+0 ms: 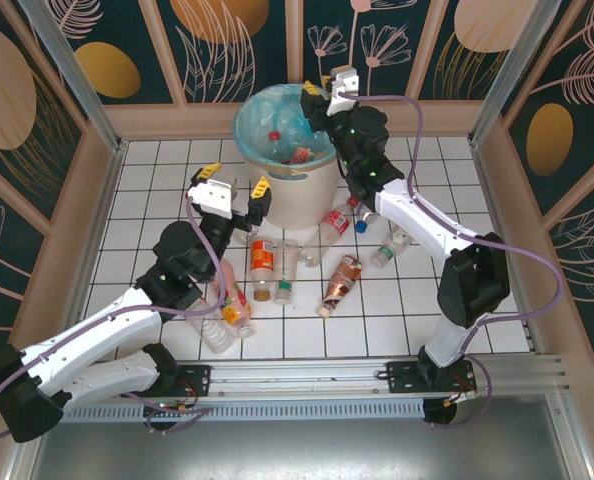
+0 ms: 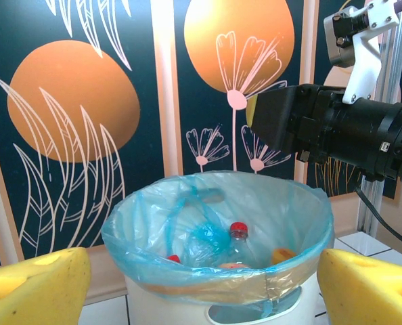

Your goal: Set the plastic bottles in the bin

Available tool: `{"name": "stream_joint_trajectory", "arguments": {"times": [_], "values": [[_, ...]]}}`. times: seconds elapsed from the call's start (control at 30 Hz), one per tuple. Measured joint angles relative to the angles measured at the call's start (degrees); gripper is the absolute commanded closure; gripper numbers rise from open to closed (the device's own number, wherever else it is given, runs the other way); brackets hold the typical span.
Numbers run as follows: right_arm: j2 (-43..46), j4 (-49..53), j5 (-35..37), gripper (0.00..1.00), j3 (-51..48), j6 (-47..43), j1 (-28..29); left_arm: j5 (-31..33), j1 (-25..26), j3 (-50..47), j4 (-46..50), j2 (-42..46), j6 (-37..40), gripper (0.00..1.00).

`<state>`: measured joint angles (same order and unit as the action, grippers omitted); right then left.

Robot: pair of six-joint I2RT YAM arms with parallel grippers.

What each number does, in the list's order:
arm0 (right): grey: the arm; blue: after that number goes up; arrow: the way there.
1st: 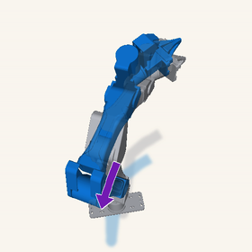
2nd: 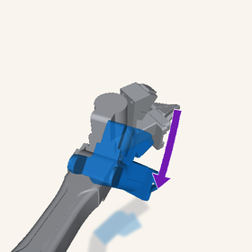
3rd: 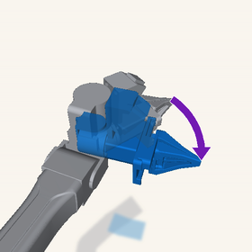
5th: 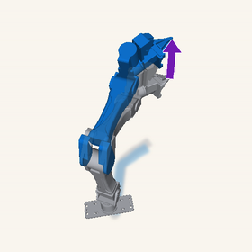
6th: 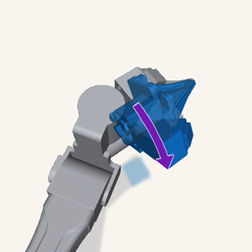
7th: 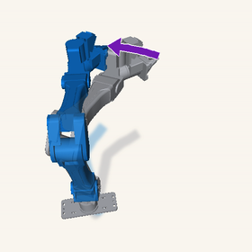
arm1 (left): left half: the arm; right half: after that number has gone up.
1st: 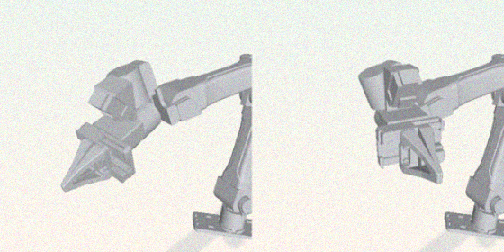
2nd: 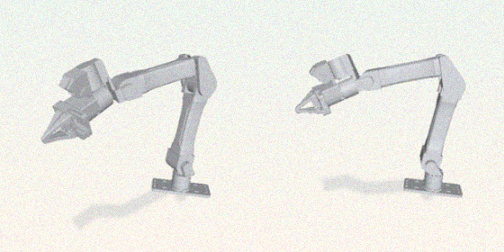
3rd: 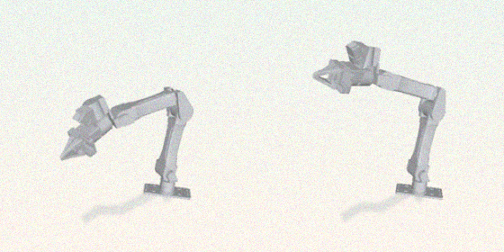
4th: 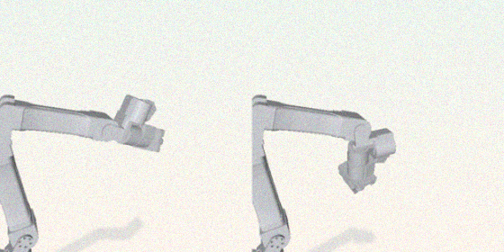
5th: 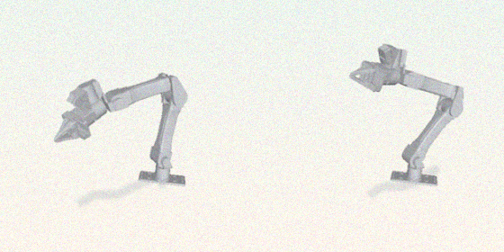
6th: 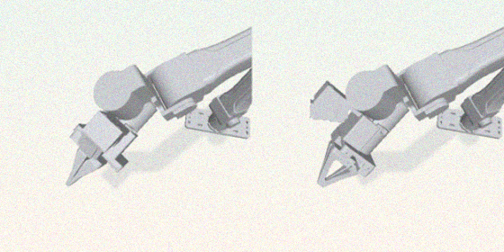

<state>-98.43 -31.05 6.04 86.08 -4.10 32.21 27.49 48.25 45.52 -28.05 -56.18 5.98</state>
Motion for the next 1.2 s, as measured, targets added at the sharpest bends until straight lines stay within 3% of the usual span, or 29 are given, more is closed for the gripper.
{"name": "stream_joint_trajectory", "arguments": {"times": [0.4, 0.67, 0.93, 1.2], "values": [[-0.6, 0.7, -1.9, 0.60, 0.1, 0.3, 0.0, 0.0, 0.0, 0.0, -0.1, 0.0, 0.0, 0.13], [0.5, 10.6, -4.3, 0.57, 5.0, 0.4, 1.0, 0.0, 0.0, -0.1, -0.4, -0.6, 0.0, 0.13], [16.7, 24.7, -7.1, 0.62, -1.4, 7.5, 2.4, -0.6, 0.0, -0.2, -0.5, -3.0, 0.0, 0.15], [36.5, 38.7, -4.8, 0.61, -14.8, 15.1, 1.7, -6.9, 0.2, 1.6, 2.0, -6.9, -0.8, 0.21]]}}
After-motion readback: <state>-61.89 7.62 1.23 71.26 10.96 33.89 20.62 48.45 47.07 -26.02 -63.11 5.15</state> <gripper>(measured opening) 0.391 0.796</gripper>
